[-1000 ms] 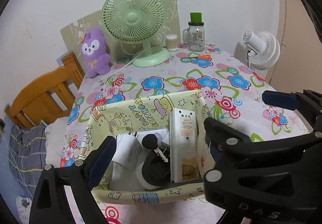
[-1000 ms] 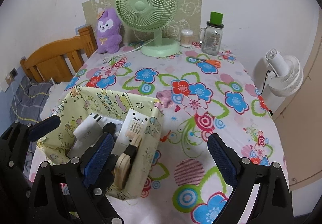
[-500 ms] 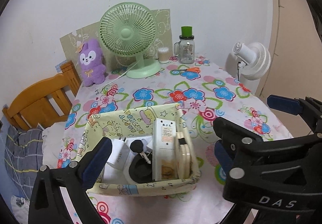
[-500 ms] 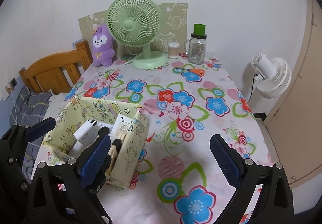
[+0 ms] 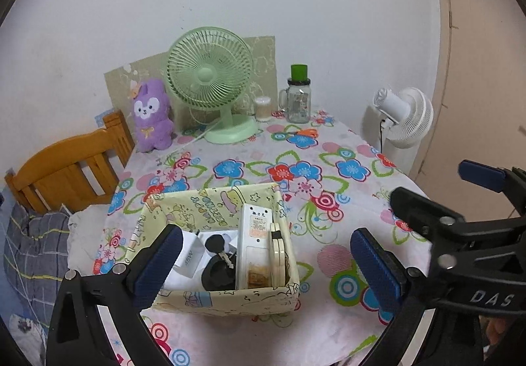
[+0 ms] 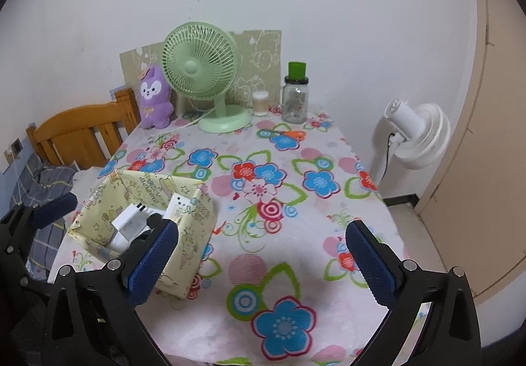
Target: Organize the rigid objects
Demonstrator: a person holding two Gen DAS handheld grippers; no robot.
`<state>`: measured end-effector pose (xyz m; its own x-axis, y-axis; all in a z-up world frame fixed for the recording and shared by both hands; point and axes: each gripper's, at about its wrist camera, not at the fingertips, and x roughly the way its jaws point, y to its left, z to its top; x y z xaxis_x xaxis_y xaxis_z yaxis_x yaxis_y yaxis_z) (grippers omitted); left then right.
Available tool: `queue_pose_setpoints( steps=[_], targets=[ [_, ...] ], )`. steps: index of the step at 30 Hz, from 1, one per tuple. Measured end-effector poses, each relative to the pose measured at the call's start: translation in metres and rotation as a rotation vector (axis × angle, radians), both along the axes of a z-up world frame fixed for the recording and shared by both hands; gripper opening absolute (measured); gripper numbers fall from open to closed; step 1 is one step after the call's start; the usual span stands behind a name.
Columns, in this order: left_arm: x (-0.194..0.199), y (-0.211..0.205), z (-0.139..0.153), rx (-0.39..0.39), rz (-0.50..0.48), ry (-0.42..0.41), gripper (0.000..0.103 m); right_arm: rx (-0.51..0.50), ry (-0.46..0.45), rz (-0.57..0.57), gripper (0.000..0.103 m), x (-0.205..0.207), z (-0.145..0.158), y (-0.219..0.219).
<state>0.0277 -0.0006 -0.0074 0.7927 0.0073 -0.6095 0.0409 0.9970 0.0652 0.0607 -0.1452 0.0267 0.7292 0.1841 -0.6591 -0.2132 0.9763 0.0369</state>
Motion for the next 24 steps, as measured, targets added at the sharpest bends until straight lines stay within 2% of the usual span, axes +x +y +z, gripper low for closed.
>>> queue_pose_setpoints(
  steps=[8, 12, 16, 24],
  targets=[
    [-0.006, 0.006, 0.005, -0.004, 0.055, -0.040, 0.103, -0.021, -0.093, -0.028, 0.103, -0.016, 0.009, -0.019],
    [-0.007, 0.006, 0.006, -0.020, 0.049, -0.036, 0.103, -0.040, -0.137, -0.048, 0.103, -0.024, 0.013, -0.026],
    [-0.010, 0.006, 0.007, -0.040, 0.034, -0.038, 0.103, -0.029, -0.152, -0.066, 0.103, -0.029, 0.014, -0.032],
    [-0.018, 0.000, 0.011, -0.031, 0.026, -0.077, 0.103, 0.002, -0.165, -0.095, 0.103, -0.035, 0.014, -0.038]
  ],
)
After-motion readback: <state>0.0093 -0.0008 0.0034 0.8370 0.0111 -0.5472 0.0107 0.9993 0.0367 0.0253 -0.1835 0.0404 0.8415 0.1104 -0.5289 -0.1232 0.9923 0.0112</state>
